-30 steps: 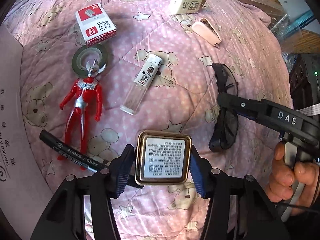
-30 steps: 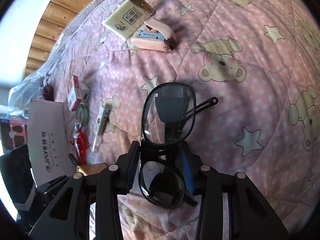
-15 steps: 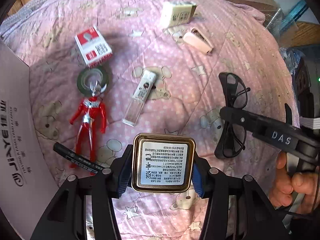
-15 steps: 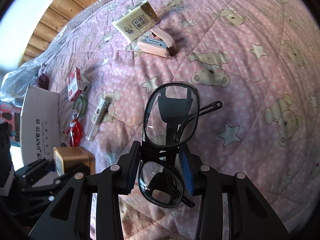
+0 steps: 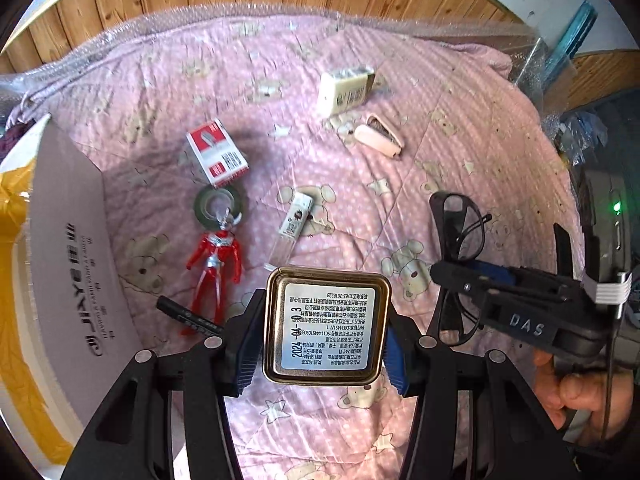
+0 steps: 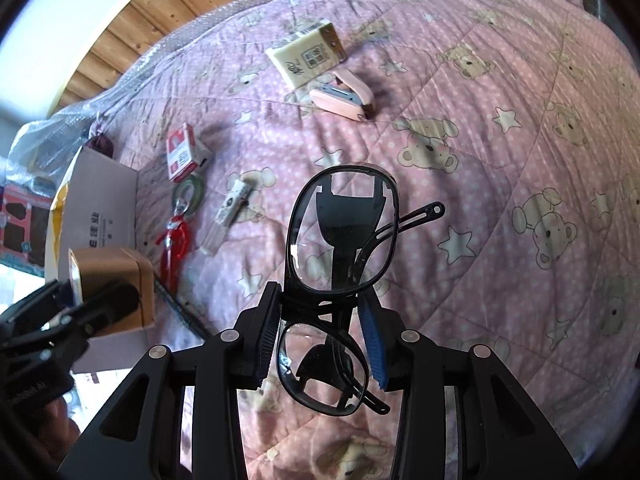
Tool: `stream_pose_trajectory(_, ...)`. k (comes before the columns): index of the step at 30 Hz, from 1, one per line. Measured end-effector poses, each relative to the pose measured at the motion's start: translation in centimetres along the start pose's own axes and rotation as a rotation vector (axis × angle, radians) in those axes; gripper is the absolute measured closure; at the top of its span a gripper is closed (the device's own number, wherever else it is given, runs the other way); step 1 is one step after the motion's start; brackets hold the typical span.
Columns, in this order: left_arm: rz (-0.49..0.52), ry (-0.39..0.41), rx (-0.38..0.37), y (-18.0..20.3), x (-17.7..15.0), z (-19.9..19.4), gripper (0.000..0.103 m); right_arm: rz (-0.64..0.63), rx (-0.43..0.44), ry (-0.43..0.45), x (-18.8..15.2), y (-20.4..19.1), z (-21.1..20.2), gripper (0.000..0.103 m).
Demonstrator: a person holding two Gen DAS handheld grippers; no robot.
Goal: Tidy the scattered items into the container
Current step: 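Lift and carry the tin and glasses toward the white cardboard box with both tools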
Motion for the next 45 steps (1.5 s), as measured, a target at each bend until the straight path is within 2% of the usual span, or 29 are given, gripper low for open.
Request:
stream_pose_trajectory(15,-0.054,0.107,-0.012,-2.2,0.6,-4.9,0.05,-0.124,-0.032,0.006,-0.9,-4.6,-1.2,0.062)
stream_pose_trajectory(28,-0.083,0.153,-0.026,-3.9,0.1,-7.1,0.05,-0.273,-0.152,0.003,-0.4,-10.1,-3.1,0.062)
stream_pose_trajectory(40,-0.14,0.172,-0.015,-7.0,-0.2,-8.5,0.05,-0.443,-0.356,0.024,1.1,-14.2,-3.9,0.062)
stream_pose_trajectory(45,-0.177,0.175,-0.006,-8.7,-0.6,-9.0,0.05,-0.465,-0.357,0.014,1.3,-15.6,-3.3,0.062)
Point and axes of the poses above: each gripper's, at about its wrist camera, not at the fingertips, and z roughly the way its jaws point, y to its right, x to its top, the point moved 9 cm from there along z, roughly the way its jaws point, and after that the axes turned 14 degrees about x, right-handed, at the moved point
